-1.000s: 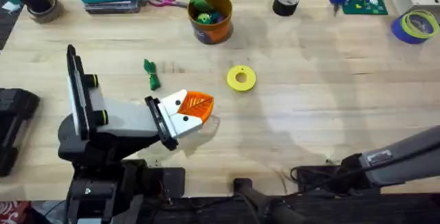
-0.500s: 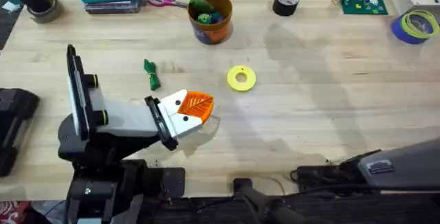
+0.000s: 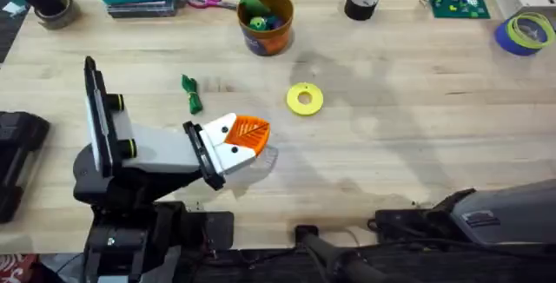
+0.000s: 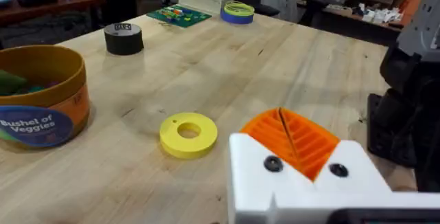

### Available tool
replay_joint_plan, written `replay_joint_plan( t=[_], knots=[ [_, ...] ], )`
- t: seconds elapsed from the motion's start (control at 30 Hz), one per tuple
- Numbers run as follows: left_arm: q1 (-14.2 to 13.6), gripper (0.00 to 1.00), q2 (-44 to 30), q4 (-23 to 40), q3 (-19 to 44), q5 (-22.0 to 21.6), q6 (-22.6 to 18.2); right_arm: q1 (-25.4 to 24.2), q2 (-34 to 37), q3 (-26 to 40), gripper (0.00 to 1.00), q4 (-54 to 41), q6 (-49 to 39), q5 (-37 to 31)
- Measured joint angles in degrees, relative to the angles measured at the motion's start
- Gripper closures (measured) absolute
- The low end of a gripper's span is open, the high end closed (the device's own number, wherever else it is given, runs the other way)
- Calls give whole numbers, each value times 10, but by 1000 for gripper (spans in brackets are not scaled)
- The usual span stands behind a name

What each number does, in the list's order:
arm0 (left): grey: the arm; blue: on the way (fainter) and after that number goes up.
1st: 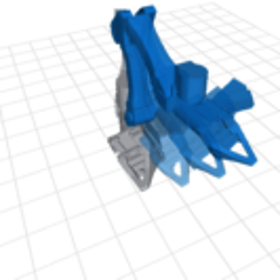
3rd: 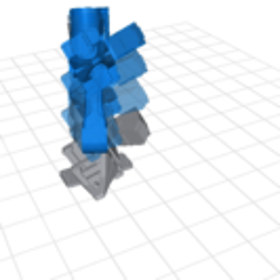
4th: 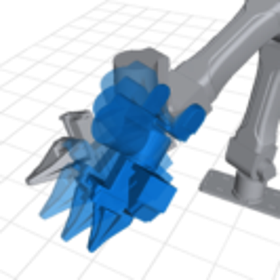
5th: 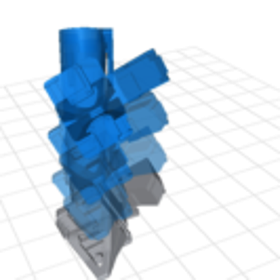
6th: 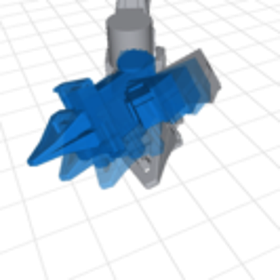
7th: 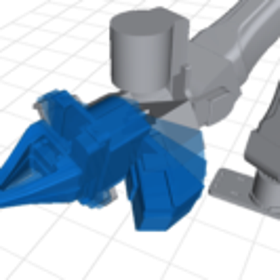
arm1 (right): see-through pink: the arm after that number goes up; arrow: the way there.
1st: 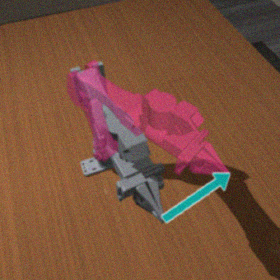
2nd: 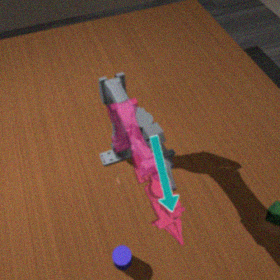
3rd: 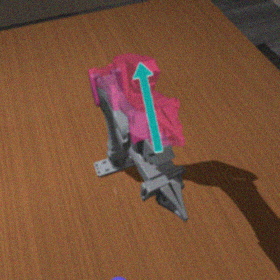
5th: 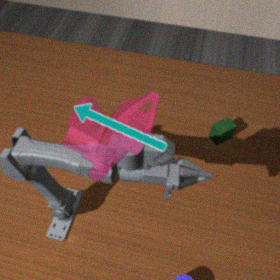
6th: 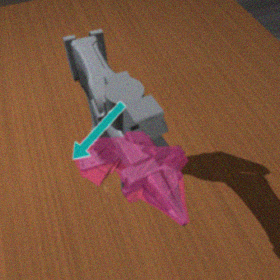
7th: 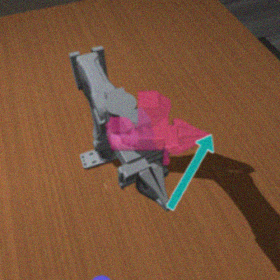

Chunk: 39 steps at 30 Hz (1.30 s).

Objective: Pick up the gripper from the table and insert it into the empty holder that is missing its gripper. Then pick up a screw, insert it into the mounting hole, and use the screwdriver to tighten it. Finally, clean up the table by picking up the vegetable and placing it into the bucket.

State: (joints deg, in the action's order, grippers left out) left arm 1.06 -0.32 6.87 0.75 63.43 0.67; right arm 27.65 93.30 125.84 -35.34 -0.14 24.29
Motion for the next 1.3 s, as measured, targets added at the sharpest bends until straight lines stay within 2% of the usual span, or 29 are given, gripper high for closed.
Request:
replay_joint_plan(
  t=[0.27,0.67,0.83,1.0,1.13,1.3],
  knots=[
    [0,993,0,0,0,0,0,6,0,-81,978,110,17,86],
    [0,993,0,0,0,0,0,9,-3,-236,978,306,77,159],
    [0,993,0,0,0,0,0,11,-45,-343,978,363,92,171],
    [0,993,0,0,0,0,0,12,-117,-432,978,423,94,181],
    [0,993,0,0,0,0,0,13,-167,-488,978,520,101,216],
    [0,993,0,0,0,0,0,18,-179,-539,978,631,122,267]
  ],
)
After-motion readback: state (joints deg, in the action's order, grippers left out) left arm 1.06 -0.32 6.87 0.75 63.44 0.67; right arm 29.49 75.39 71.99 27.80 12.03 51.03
